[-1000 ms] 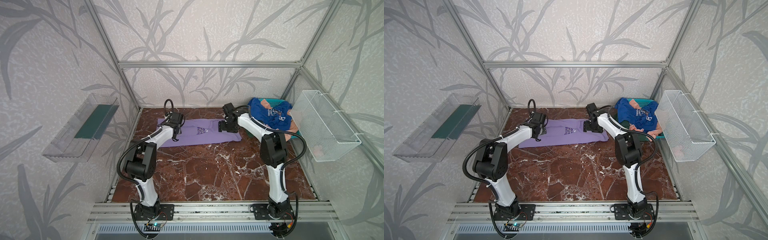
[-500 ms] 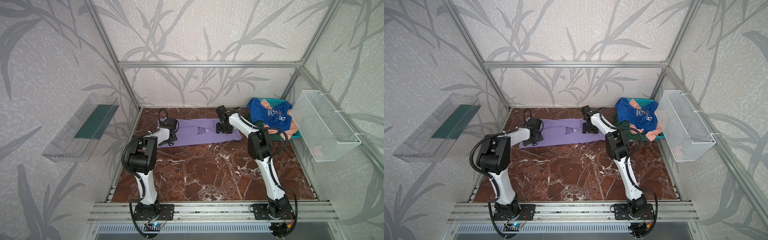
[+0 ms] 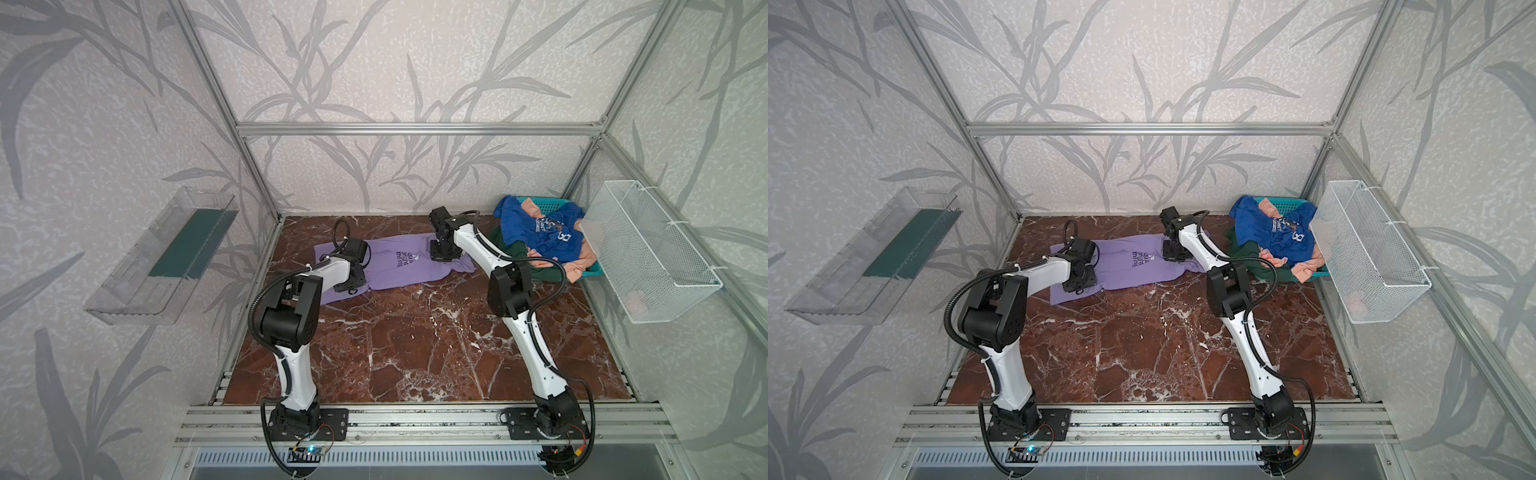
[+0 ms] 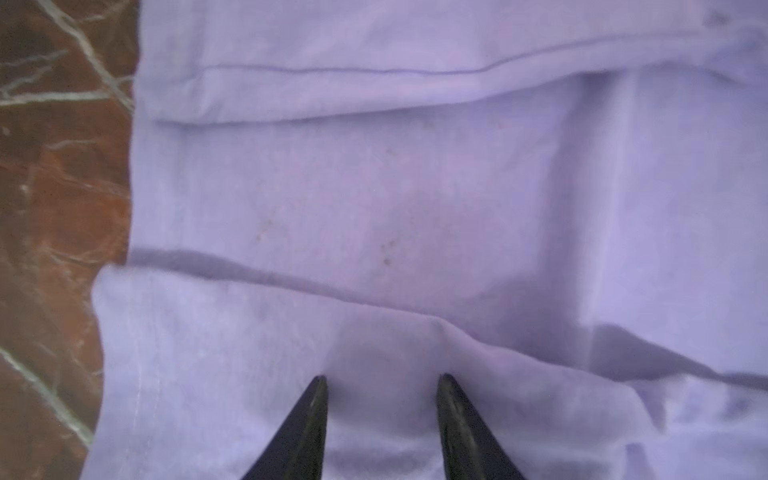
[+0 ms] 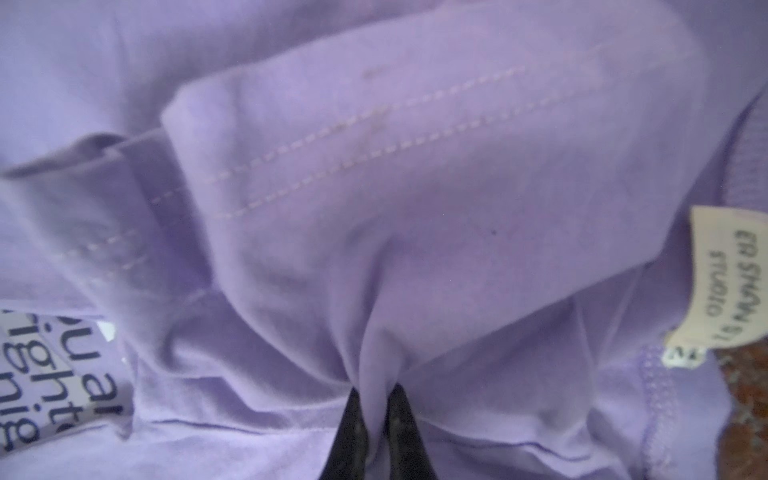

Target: Fold and stack the t-shirts

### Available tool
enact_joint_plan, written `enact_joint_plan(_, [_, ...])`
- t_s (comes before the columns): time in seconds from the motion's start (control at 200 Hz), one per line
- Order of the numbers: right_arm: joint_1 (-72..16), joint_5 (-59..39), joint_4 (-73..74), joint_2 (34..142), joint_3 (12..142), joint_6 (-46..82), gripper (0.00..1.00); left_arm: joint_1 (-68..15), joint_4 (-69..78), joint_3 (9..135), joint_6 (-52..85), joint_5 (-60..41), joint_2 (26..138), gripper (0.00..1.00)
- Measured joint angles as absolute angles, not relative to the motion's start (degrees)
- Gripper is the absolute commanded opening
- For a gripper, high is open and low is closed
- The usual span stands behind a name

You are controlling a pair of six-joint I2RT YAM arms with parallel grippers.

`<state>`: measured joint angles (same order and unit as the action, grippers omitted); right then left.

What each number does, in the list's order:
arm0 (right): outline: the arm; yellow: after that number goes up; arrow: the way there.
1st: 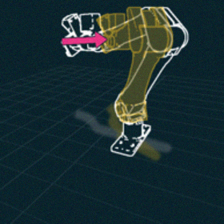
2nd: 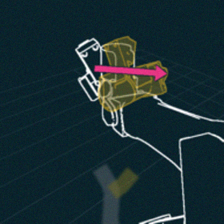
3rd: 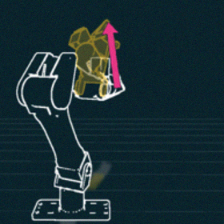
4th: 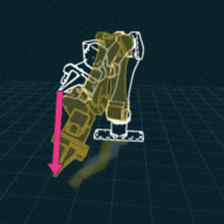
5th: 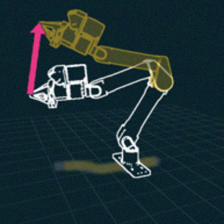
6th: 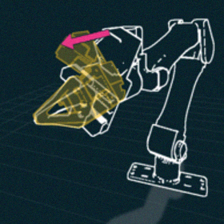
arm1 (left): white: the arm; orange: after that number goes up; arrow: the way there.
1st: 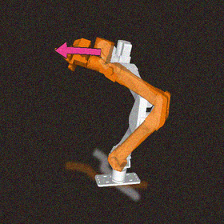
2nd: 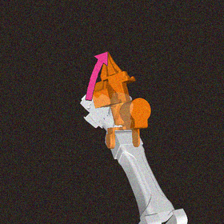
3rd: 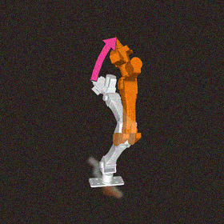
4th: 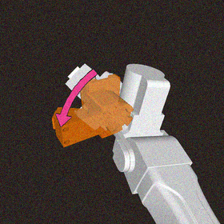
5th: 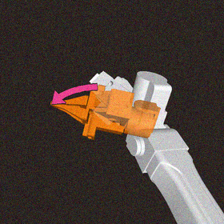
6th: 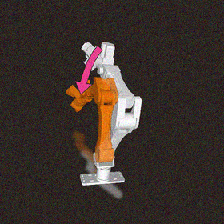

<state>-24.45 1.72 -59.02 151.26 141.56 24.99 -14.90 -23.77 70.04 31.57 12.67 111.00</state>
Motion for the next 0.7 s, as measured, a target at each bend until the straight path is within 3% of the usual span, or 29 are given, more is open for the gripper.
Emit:
enact_joint_plan(0.365, [-22.3,-12.9,-53.5,153.6,143.7,23.9,0.09,-29.2,-20.0,66.3,27.6,9.5,109.0,0.34])
enact_joint_plan(0.7, [-22.3,-26.3,-50.8,158.7,149.9,19.5,0.09,-41.0,-17.8,66.9,17.3,2.8,109.2,0.35])
